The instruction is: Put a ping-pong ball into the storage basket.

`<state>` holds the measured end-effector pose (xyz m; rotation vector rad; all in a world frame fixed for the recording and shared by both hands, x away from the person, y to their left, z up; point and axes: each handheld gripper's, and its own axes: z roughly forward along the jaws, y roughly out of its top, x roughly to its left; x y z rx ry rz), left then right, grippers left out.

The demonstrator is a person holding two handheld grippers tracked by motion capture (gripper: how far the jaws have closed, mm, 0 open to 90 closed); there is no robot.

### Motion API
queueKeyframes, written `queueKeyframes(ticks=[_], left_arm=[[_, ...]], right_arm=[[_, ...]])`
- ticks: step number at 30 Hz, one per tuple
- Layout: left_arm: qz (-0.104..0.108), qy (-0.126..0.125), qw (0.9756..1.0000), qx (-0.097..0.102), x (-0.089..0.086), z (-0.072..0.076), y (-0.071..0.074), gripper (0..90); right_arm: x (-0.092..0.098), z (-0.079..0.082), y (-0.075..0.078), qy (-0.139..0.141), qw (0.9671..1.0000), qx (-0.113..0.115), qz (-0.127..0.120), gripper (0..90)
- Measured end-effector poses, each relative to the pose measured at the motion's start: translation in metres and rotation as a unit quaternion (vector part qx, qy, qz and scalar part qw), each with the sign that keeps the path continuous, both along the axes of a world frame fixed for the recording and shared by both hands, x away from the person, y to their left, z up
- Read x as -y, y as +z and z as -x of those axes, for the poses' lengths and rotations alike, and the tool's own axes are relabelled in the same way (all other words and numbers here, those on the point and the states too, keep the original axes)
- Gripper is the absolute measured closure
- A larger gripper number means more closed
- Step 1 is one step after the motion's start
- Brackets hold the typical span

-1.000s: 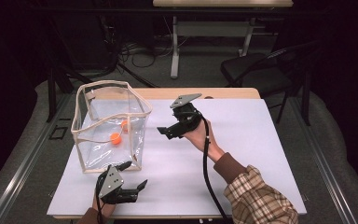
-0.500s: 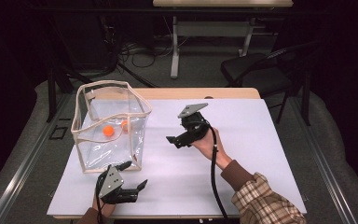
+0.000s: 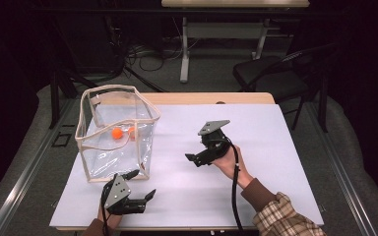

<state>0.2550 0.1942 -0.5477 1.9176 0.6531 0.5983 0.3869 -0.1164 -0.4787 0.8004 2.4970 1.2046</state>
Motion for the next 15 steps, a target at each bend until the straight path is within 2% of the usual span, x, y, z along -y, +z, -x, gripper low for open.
queueKeyframes(ticks=[15], left_arm=[[0.001, 0.001, 1.0000, 0.000, 0.000, 0.000, 0.000, 15.9]], right_arm=[[0.025, 0.020, -0.015, -0.014, 0.9998, -0.007, 0.009, 4.1]])
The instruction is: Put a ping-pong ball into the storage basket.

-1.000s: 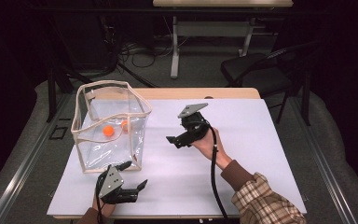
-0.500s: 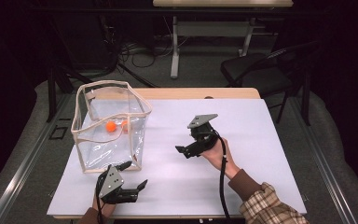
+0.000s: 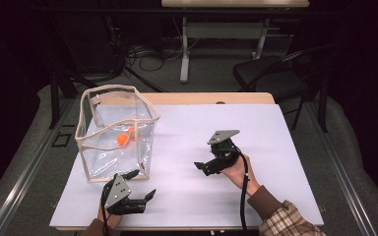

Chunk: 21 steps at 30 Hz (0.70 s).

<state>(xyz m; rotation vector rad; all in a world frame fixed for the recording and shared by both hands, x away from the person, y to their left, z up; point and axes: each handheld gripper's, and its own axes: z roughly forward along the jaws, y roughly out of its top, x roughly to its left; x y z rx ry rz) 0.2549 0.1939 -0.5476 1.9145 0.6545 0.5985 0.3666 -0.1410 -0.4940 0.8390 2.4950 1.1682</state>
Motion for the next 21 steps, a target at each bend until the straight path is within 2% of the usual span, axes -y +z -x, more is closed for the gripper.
queueKeyframes(ticks=[10, 21], left_arm=[[-0.001, 0.001, 1.0000, 0.001, 0.000, 0.000, 0.000, 15.9], [0.000, 0.001, 1.0000, 0.001, 0.000, 0.000, 0.000, 16.0]], right_arm=[[0.016, 0.013, -0.009, -0.009, 1.0000, 0.001, 0.000, 4.1], [0.034, 0.030, -0.018, -0.026, 0.9995, 0.016, -0.011, 4.0]])
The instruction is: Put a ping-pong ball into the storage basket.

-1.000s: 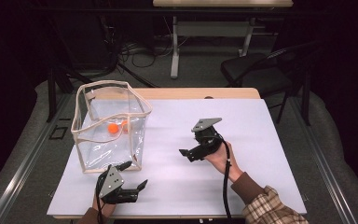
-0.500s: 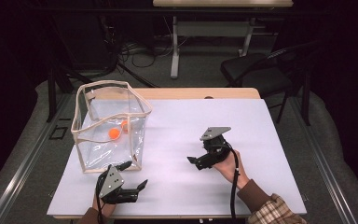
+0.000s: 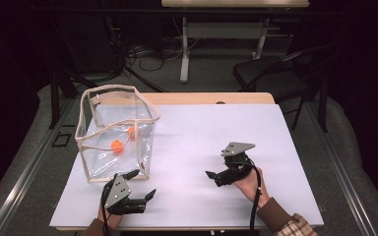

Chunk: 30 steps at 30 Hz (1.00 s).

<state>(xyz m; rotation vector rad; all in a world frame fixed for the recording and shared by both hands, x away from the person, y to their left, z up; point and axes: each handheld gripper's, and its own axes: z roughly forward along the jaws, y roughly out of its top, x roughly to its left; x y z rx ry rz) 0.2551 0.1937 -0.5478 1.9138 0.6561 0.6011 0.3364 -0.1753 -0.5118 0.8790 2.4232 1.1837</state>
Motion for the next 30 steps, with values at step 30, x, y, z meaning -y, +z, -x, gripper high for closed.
queueKeyframes(ticks=[30], left_arm=[[-0.001, 0.001, 1.0000, 0.000, 0.000, 0.000, 0.000, 15.9]], right_arm=[[0.040, 0.051, -0.030, -0.040, 0.9990, 0.022, -0.005, 3.4]])
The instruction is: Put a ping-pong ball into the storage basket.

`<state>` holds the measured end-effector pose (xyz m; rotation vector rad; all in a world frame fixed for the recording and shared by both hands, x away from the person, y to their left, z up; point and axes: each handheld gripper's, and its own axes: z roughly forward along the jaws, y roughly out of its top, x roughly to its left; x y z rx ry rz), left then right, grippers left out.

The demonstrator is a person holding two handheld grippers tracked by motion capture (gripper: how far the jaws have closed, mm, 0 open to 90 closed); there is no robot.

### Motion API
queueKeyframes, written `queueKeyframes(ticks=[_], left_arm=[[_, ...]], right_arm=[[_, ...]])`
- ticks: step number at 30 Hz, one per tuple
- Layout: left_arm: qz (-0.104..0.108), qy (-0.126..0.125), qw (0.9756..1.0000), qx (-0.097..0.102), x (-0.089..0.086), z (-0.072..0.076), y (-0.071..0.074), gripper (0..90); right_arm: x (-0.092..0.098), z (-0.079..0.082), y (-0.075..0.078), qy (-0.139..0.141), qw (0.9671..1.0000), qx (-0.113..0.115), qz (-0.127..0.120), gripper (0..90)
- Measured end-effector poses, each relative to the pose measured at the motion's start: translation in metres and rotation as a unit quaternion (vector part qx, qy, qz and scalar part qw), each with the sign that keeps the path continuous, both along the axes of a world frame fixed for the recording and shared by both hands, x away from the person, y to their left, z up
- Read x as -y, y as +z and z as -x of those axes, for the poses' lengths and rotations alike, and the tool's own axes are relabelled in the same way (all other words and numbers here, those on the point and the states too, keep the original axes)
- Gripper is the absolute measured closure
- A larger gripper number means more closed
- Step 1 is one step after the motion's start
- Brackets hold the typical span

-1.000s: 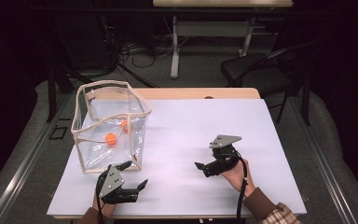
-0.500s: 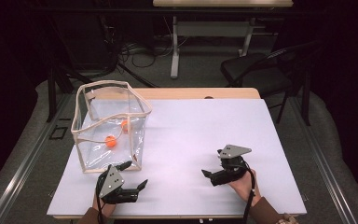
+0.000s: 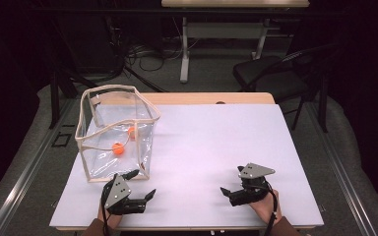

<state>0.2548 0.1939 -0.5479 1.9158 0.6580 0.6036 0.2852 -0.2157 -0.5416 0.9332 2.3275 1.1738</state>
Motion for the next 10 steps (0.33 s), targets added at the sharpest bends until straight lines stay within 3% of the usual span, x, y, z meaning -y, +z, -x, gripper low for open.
queueKeyframes(ticks=[10], left_arm=[[-0.003, 0.002, 1.0000, -0.001, 0.000, -0.001, 0.000, 16.0]], right_arm=[[0.005, 0.013, -0.005, -0.010, 0.9998, 0.008, -0.014, 0.0]])
